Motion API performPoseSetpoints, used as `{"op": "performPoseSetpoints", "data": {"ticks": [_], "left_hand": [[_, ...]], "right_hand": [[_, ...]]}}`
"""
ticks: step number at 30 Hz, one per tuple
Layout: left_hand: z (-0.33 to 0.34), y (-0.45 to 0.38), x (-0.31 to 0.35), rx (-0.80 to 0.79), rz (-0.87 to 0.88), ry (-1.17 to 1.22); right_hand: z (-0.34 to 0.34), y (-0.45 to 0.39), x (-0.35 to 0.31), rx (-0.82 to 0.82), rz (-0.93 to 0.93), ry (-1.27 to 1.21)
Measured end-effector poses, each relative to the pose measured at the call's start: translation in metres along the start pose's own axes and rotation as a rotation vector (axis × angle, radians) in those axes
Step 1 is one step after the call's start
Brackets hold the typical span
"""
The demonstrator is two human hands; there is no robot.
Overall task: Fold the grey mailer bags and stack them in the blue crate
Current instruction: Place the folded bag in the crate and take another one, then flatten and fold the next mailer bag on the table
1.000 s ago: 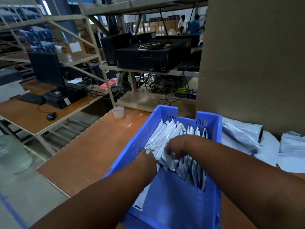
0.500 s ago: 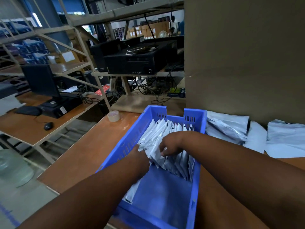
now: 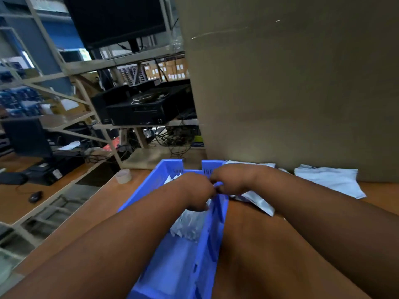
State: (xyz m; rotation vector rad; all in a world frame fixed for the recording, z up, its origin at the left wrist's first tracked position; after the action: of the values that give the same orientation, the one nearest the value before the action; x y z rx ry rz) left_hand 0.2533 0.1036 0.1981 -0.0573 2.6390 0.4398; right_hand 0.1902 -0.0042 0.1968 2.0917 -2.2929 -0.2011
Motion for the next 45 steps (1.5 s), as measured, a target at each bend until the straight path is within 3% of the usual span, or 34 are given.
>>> {"op": "performPoseSetpoints", "data": {"ticks": [8, 18, 29, 35, 41, 45], "left_hand": [[-0.074, -0.086, 0.107, 0.168, 0.098, 0.028], [-0.057, -0.185, 0.227, 0.126, 0.186, 0.234], [-0.001, -0.270, 0.255, 0.061, 0.100, 0.459], [0.027, -0.314, 0.279, 0.054, 0.045, 0.566], [0.040, -0.288, 0.281, 0.146, 0.055, 0.593], [0.053, -0.259, 0.280, 0.153, 0.107, 0.569]], "right_hand": [[0.025, 0.132, 0.112, 0.030, 0.228, -0.113], [0.135, 0.249, 0.197, -0.101, 0.444, -0.238], [0.208, 0.250, 0.272, -0.072, 0.654, -0.184], [0.228, 0.241, 0.297, -0.044, 0.673, -0.211], [0.243, 0.244, 0.273, 0.094, 0.603, -0.185], [0.244, 0.244, 0.270, 0.078, 0.572, -0.174]]}}
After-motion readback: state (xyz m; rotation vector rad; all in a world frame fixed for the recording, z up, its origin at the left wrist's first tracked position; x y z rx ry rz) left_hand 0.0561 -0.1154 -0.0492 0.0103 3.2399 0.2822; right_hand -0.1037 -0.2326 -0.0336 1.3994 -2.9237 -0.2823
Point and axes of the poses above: each hand's wrist, its own y-axis away from the middle knuckle, its own z-axis out of the palm, x = y × z, the point moved 4 cm from there along -y, towards the middle knuckle, and after that the axes turned 1 degree about -y, right-handed, at the moved point
